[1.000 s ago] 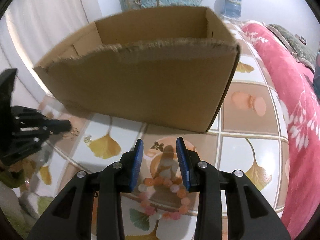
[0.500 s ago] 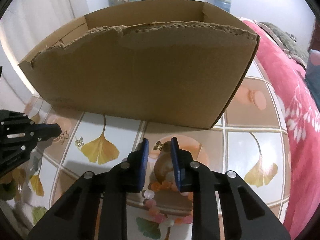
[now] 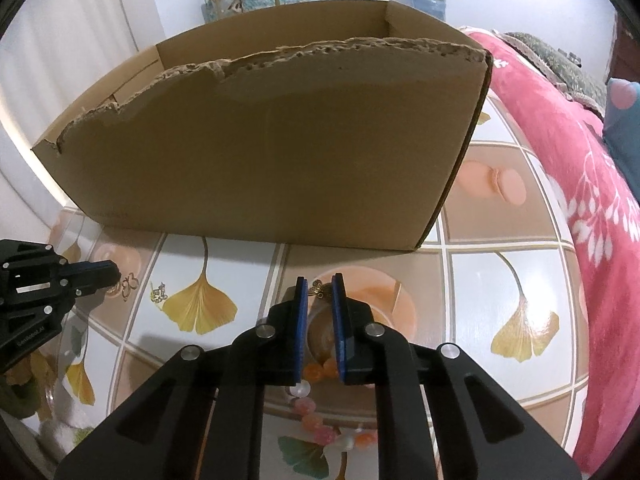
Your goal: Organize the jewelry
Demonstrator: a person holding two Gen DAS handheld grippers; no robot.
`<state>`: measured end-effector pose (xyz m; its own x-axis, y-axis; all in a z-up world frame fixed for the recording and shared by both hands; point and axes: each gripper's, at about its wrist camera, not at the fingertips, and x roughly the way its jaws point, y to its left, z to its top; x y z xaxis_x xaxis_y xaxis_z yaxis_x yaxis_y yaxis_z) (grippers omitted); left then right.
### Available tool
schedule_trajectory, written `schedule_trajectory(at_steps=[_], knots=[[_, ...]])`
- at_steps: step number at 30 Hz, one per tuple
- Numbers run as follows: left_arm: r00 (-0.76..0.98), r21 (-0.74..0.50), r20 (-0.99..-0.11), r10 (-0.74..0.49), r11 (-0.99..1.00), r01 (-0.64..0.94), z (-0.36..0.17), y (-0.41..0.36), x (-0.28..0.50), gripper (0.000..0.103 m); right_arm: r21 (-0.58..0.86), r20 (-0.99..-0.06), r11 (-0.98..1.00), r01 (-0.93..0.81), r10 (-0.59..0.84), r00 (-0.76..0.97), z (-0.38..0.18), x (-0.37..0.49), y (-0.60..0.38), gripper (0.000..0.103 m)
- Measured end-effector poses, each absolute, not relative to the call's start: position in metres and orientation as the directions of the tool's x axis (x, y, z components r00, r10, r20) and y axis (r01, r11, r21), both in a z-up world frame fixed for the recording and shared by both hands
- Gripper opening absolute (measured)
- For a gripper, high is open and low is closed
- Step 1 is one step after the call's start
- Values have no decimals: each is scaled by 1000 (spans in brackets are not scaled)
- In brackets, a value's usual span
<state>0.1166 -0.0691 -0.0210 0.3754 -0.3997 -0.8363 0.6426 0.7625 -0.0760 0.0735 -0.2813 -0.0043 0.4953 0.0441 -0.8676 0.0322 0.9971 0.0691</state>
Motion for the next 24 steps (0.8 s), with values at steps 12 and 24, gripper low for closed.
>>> schedule_trajectory(at_steps=[12,24], knots=[[367,-84,-838,-404,760,645,-17,-64,113,22,130,-850,991,21,101,517,4,64,-294,12],[351,-75,-840,-415,729,680,-18,-80,106,22,146,-843,989,0,124,523,5,61,-289,12]])
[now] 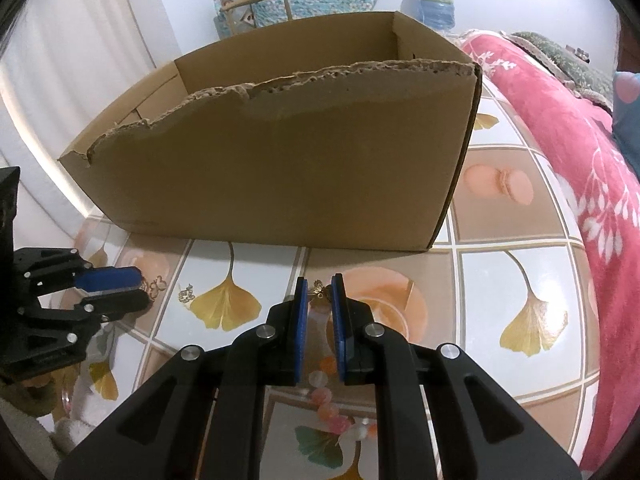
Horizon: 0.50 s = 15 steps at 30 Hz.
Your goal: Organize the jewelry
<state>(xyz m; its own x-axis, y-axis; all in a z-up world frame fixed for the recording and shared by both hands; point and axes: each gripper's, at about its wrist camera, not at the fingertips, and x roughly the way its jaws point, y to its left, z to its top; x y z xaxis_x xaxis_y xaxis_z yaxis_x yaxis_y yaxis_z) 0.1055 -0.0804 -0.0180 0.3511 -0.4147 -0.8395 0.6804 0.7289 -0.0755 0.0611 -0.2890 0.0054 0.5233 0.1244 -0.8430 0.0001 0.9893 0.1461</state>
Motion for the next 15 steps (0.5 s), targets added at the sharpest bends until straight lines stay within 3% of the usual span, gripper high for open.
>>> schedule_trajectory(at_steps=[15], knots=[[356,-38,-842,-406,703,711,-21,-87,105,21,165,-834,986,-13,147,531,7,61,-289,12]])
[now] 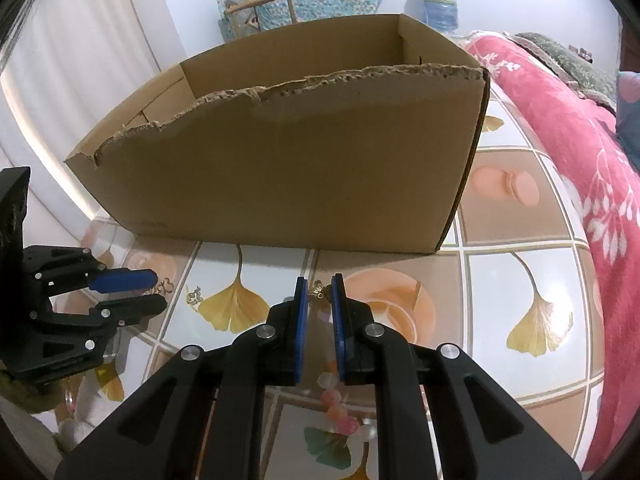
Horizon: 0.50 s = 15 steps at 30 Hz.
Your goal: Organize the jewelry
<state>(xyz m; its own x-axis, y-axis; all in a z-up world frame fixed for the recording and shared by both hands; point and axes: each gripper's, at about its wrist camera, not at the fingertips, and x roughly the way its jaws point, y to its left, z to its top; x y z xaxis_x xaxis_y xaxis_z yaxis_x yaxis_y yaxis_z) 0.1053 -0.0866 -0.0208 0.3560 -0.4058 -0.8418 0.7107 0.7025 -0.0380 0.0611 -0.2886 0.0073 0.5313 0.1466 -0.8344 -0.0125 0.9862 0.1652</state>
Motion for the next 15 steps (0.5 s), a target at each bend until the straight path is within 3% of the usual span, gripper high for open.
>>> schedule_trajectory(at_steps=[15], knots=[[374,-15,-842,-389,710,704,-22,-88,109,5,171,-830,985,-17,154,536,8,63,-289,12]])
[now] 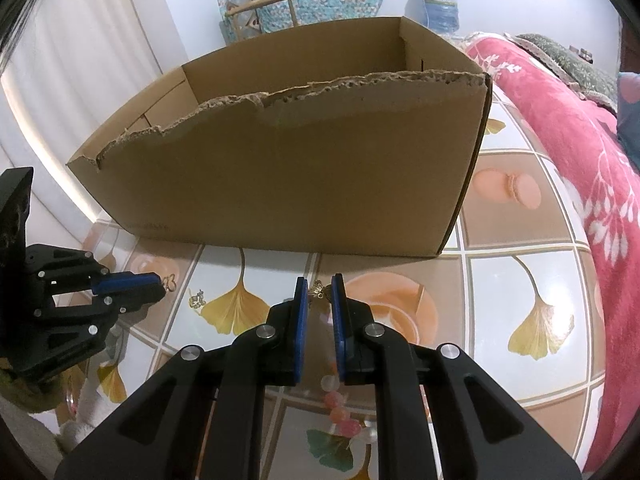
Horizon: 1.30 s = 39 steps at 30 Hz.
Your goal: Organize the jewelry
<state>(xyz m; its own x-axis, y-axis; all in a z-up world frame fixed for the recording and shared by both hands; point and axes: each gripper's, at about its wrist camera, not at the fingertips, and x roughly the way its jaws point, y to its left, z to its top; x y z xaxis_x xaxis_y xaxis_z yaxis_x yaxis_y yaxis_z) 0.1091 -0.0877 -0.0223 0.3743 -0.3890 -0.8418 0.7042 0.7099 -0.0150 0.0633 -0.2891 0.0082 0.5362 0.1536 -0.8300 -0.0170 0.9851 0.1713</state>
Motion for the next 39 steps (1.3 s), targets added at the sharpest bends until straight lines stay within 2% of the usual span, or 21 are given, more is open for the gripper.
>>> schedule_trajectory(at_steps=[7,8,9,11,30,35,39], knots=[[375,-5,-842,-387,701,713,-20,-86,109,6,171,-829,985,-18,154,538,8,64,-289,12],[373,-9,-843,-389,702,712,-19,-86,110,10,172,-829,985,-17,154,537,8,64,-289,12],[370,-14,-843,-390,704,710,-19,-85,111,18,173,-829,985,-17,155,537,8,64,-289,12],[374,-15,-840,-393,706,708,-18,-87,112,22,176,-829,984,-17,157,537,9,64,-289,12],[320,31,-849,-420,566,824,-21,-96,116,22,188,-825,982,-26,172,538,8,66,-293,12],[319,36,-850,-419,558,829,-20,-99,112,13,194,-823,981,-22,175,540,8,65,-294,12],[328,47,-850,-412,561,827,-20,-100,111,13,197,-820,980,-24,179,544,8,65,-295,12]])
